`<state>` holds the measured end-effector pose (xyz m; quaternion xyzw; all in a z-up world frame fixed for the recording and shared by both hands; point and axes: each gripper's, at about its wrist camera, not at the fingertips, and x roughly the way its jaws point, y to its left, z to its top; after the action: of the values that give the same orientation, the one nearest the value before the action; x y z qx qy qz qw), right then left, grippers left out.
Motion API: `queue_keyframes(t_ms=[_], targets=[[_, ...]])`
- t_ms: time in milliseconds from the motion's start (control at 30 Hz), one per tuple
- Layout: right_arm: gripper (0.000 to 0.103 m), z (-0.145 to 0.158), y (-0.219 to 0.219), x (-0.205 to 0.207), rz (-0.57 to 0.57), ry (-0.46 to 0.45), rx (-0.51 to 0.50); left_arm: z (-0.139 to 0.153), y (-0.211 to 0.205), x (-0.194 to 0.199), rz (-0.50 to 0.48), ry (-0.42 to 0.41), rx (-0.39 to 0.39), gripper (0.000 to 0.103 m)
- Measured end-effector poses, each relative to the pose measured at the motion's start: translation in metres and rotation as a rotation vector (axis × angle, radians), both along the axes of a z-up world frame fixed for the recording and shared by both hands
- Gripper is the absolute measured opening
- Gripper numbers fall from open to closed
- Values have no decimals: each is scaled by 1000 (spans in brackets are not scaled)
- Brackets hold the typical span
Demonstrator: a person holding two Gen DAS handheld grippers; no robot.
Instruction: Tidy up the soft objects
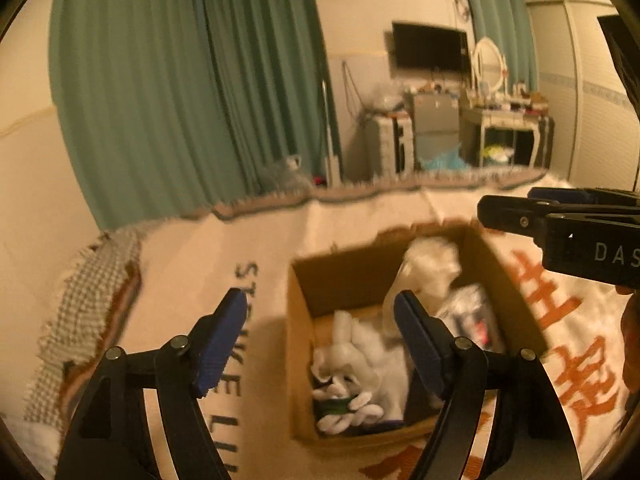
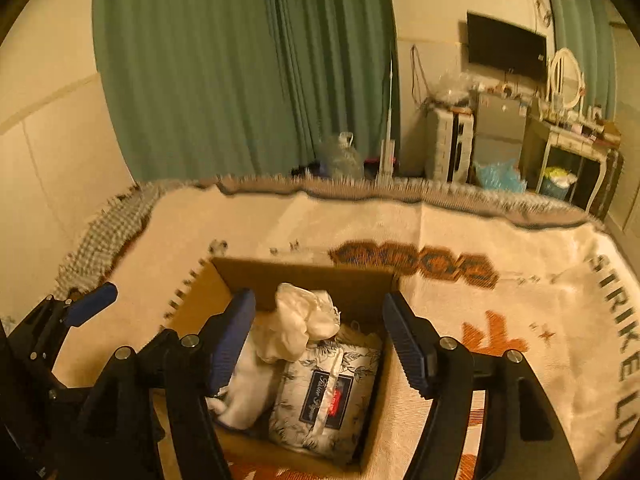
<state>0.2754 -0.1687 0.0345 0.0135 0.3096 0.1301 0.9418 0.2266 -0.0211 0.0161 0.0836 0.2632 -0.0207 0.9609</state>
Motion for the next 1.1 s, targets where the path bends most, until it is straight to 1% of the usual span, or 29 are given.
queue_keyframes(t_ms=[33,100,133,167,200,233,267,333,400,433,467,567,667,733,867,1000,1100], targets=[[68,14,-1,-11,-2,-23,3,16,0,-12,2,-34,1,77],[68,40,-3,-31,-6,-61,5,38,1,-29,0,-81,-3,77],[68,55,-5,-45,-9,-88,3,55,1,-44,-3,-115,-13,77],[68,67,-6,-57,-11,-111,2,64,1,-52,-3,-133,-18,78],[69,80,-8,-70,-14,-135,0,76,2,-63,-2,-158,-24,85],[73,94,-10,-84,-21,-160,-1,91,4,-77,9,-199,-31,93],[76,104,-13,-96,-22,-182,1,101,5,-90,15,-235,-37,94],[79,123,-19,-124,-22,-229,6,117,8,-108,32,-280,-44,95],[88,136,-23,-147,-22,-266,12,130,11,-125,40,-316,-56,95],[97,143,-27,-162,-23,-294,20,135,12,-134,42,-332,-59,95],[103,147,-29,-170,-27,-311,23,140,12,-141,46,-347,-58,95],[103,155,-35,-198,-34,-356,27,146,12,-162,47,-384,-62,96],[103,155,-39,-219,-42,-383,28,144,10,-179,37,-411,-76,96],[103,148,-45,-232,-44,-393,43,136,8,-188,22,-420,-78,96],[103,125,-55,-245,-75,-408,52,112,4,-185,22,-374,-80,96],[103,80,-56,-245,-118,-415,19,75,1,-184,46,-362,-74,96],[103,44,-55,-235,-133,-391,6,51,4,-180,92,-353,-81,96]])
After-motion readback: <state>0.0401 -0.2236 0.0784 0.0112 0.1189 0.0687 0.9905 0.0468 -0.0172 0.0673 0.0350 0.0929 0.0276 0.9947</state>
